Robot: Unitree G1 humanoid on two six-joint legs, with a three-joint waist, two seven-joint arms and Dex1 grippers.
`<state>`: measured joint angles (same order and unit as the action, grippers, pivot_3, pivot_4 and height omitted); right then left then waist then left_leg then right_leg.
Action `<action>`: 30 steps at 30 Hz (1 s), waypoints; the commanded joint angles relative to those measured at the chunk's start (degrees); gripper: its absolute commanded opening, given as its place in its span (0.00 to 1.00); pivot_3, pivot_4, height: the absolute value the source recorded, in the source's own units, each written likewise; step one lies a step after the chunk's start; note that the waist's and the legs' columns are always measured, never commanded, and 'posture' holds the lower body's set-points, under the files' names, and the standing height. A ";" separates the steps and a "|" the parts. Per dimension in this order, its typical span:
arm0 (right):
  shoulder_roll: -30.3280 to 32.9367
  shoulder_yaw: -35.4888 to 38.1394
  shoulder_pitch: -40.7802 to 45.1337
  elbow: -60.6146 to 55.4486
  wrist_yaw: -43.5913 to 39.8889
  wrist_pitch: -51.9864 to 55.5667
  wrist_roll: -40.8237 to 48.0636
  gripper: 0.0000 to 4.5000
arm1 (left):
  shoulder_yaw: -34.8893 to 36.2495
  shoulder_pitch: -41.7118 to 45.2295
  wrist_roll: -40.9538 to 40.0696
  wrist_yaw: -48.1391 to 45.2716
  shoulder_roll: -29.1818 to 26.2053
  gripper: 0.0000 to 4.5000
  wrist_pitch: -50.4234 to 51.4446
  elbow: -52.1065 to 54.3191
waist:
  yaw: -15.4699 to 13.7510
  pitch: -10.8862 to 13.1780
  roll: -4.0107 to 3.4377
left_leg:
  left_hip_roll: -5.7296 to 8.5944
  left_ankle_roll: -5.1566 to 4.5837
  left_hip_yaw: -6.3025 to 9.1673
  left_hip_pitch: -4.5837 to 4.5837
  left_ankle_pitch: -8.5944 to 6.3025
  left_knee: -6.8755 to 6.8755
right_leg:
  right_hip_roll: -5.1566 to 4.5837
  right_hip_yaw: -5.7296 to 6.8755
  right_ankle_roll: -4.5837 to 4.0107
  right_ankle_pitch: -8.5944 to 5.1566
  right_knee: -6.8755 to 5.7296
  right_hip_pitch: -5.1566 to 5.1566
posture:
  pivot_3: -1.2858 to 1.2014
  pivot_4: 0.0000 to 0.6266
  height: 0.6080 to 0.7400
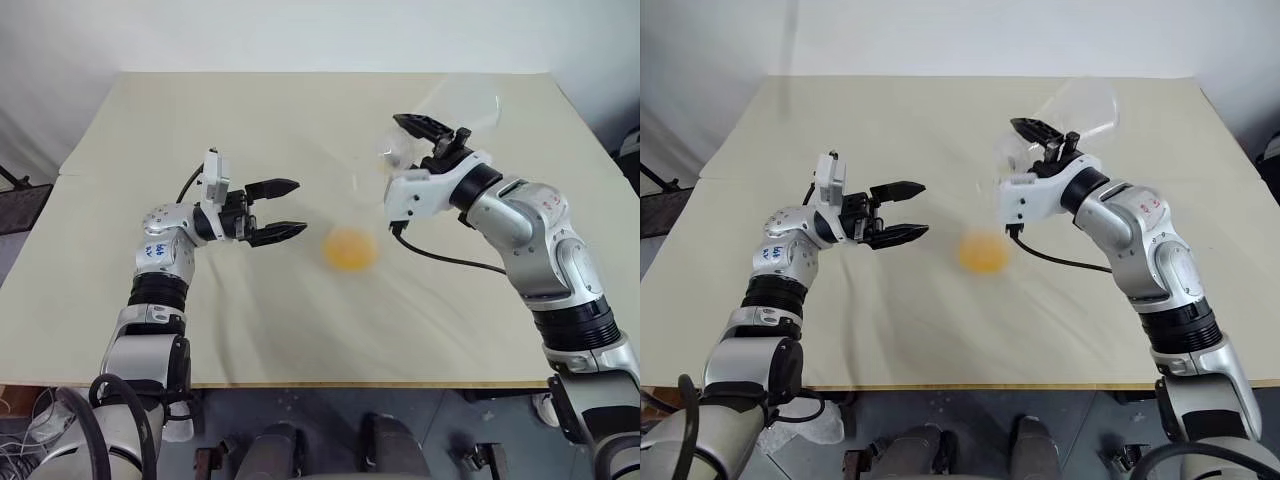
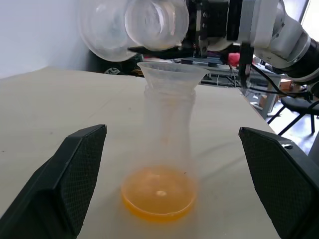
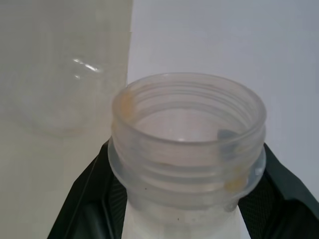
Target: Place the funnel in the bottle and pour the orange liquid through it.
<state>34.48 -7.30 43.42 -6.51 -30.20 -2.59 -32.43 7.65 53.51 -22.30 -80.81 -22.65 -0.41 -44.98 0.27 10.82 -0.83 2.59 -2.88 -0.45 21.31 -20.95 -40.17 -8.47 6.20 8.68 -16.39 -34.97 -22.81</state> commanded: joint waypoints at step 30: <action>-2.03 38.97 -8.03 13.58 1.22 27.09 49.10 0.71 | -1.39 -1.78 0.45 0.95 -2.27 1.00 2.35 6.11 | 0.01 0.00 0.00 | 0.03 0.00 -0.01 -0.06 0.00 0.04 | -0.04 -0.03 0.00 0.00 -0.08 0.00 | 0.52 0.24 1.00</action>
<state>31.35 29.87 35.29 9.14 -29.54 26.30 14.83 6.11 51.64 -21.67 -79.97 -23.94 1.80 -40.97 0.27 10.82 -0.84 2.62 -2.88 -0.46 21.24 -20.95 -40.13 -8.52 6.18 8.68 -16.39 -35.05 -22.81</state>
